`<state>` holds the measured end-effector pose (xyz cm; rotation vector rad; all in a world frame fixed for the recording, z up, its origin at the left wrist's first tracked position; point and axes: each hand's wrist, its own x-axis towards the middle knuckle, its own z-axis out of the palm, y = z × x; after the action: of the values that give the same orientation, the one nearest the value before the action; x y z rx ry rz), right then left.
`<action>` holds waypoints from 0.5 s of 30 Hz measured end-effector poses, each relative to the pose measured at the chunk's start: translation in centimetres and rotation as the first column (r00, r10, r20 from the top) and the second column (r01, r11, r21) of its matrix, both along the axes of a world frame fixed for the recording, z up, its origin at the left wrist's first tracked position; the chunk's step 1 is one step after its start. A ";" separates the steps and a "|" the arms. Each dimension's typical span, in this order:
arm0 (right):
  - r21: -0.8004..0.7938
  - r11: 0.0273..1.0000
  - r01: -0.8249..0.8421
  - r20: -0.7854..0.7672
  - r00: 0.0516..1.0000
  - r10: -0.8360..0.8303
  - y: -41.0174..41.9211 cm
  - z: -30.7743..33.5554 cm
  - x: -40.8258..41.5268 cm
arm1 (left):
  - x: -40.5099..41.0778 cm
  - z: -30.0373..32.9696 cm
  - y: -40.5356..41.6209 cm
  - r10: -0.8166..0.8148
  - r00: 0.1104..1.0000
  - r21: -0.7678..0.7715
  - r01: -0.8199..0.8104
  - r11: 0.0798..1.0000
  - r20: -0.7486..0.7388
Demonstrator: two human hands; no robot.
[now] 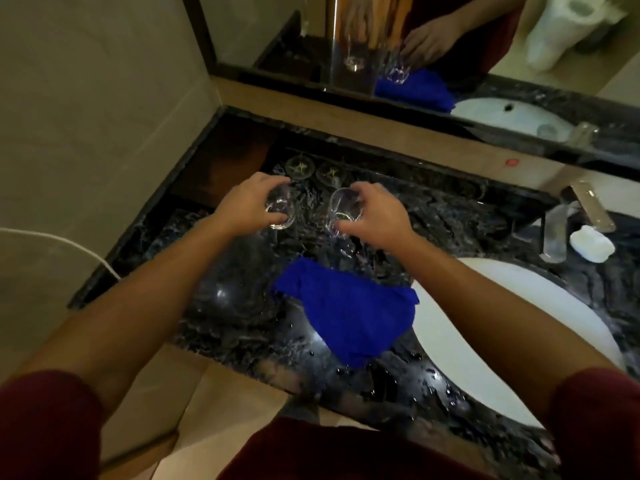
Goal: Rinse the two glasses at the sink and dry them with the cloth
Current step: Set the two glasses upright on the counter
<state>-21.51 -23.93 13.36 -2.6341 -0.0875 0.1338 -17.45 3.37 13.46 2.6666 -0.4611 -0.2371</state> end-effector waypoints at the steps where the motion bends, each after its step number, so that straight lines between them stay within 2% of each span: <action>1: -0.007 1.000 0.014 -0.004 1.000 -0.014 0.3 -0.1 2.0 | 1.9 -0.1 -0.1 -0.004 1.000 0.007 0.004 1.000 0.002; 10: -0.066 0.994 0.083 -0.058 0.995 -0.087 3.4 -4.0 17.3 | 16.7 -4.5 -1.9 0.004 0.998 0.049 -0.001 0.999 -0.061; 15: -0.076 0.992 0.099 -0.100 0.989 -0.106 3.5 -5.6 19.9 | 20.0 -6.0 -2.7 -0.030 0.993 0.038 0.035 0.999 -0.116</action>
<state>-1.62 -20.47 7.73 -2.6901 0.0894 0.2428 2.51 0.67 7.48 2.6684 -0.4674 -0.4121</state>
